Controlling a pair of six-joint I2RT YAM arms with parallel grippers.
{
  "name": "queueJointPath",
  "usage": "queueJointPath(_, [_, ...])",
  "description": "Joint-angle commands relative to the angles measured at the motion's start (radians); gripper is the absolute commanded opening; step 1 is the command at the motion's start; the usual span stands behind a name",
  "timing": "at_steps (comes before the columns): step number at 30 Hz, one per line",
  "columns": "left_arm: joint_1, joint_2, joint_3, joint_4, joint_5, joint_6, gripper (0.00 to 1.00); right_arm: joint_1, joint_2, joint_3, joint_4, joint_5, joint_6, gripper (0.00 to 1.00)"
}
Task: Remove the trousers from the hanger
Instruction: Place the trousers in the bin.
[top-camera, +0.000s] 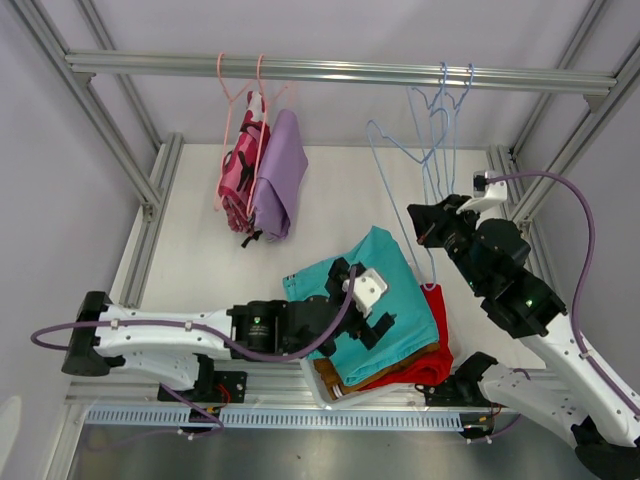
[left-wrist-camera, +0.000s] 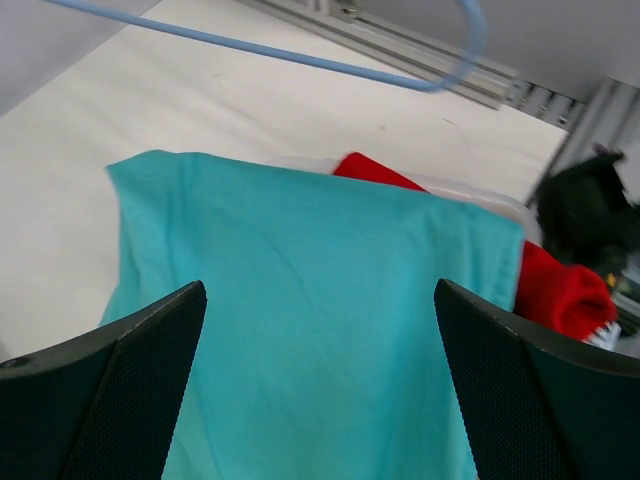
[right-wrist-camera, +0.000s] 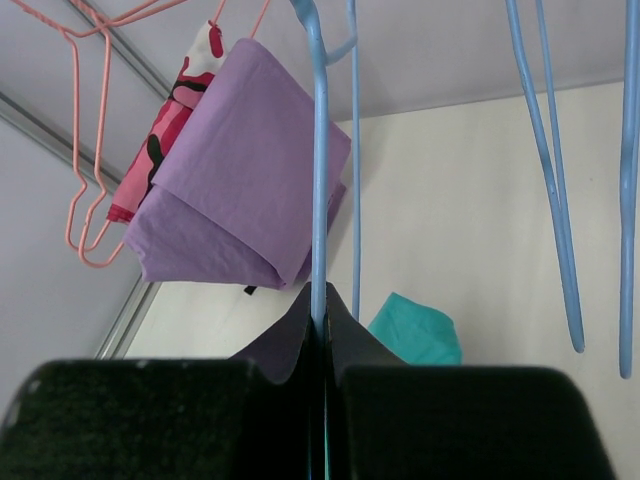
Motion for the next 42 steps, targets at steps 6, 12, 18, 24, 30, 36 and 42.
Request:
queueJointPath(6, [0.092,0.171,0.053,0.053,-0.017,-0.170,0.99,-0.005,-0.038,0.009,-0.007,-0.031,-0.022,0.00])
queueJointPath(12, [0.101,0.287,-0.061,0.070,0.052,-0.414,0.99,-0.005,-0.090,-0.048,-0.024,-0.030,-0.018,0.00])
queueJointPath(18, [0.075,0.394,-0.266,0.123,0.114,-0.724,1.00,-0.005,-0.106,-0.089,-0.019,-0.037,-0.009,0.00])
queueJointPath(24, [-0.018,0.396,-0.184,-0.013,0.035,-0.736,0.99,-0.005,-0.098,-0.076,-0.012,-0.054,0.001,0.00])
queueJointPath(30, [-0.063,0.296,-0.031,-0.214,-0.046,-0.652,1.00,-0.003,-0.078,-0.016,-0.045,-0.060,-0.010,0.00])
queueJointPath(36, [-0.075,0.120,0.131,-0.419,-0.170,-0.566,0.99,-0.005,-0.047,0.064,-0.091,-0.076,-0.038,0.00])
queueJointPath(42, [-0.070,-0.044,0.285,-0.477,-0.301,-0.338,1.00,-0.005,-0.049,0.139,-0.159,-0.099,-0.065,0.00])
